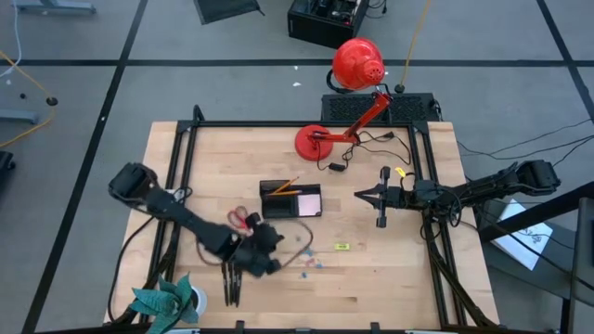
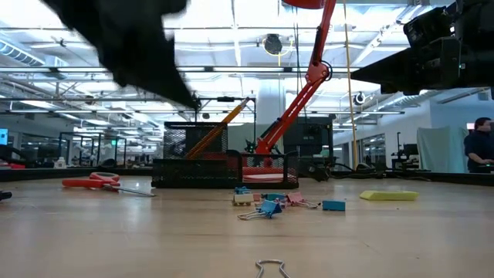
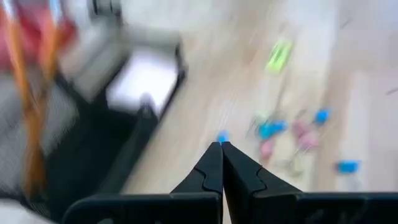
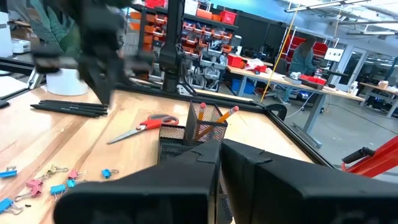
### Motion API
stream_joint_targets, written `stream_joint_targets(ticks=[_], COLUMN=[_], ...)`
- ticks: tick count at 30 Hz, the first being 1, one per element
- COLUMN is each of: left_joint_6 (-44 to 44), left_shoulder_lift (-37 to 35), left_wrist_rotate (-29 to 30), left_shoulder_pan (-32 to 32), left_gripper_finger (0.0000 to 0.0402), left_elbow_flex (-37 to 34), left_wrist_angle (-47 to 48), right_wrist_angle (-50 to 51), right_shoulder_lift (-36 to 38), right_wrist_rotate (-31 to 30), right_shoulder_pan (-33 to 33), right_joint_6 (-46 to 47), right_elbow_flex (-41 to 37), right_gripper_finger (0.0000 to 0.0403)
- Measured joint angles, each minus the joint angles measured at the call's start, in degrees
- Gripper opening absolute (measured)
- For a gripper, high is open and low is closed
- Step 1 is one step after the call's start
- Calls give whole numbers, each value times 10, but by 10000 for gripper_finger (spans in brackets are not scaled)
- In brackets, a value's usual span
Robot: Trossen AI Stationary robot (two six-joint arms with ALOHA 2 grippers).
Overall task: Pick and place office supplies into organizer
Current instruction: Put the black pen into the mesh desk organizer
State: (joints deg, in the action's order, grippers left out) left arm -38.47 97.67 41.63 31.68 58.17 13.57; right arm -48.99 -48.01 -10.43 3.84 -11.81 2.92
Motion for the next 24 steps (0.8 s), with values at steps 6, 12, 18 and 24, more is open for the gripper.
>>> stream_joint_targets(ticks=[6,12,18,24], left_joint_6=[132,64,-12,-52], left_shoulder_lift=[-1,-63,-131,-142], left_wrist_rotate=[161,261,257,198], left_shoulder_pan=[82,120,146,164], left_gripper_finger=[2,2,2,1], left_elbow_flex=[48,27,-4,-4], left_wrist_angle=[-2,99,150,137], right_wrist_angle=[0,-1,-5,-30], right_shoulder_lift=[0,0,0,0], right_wrist_rotate=[2,35,45,45], right_shoulder_pan=[0,0,-1,-1], right_joint_6=[5,-3,-58,-96], right_elbow_flex=[0,0,0,0], right_gripper_finger=[9,9,9,9])
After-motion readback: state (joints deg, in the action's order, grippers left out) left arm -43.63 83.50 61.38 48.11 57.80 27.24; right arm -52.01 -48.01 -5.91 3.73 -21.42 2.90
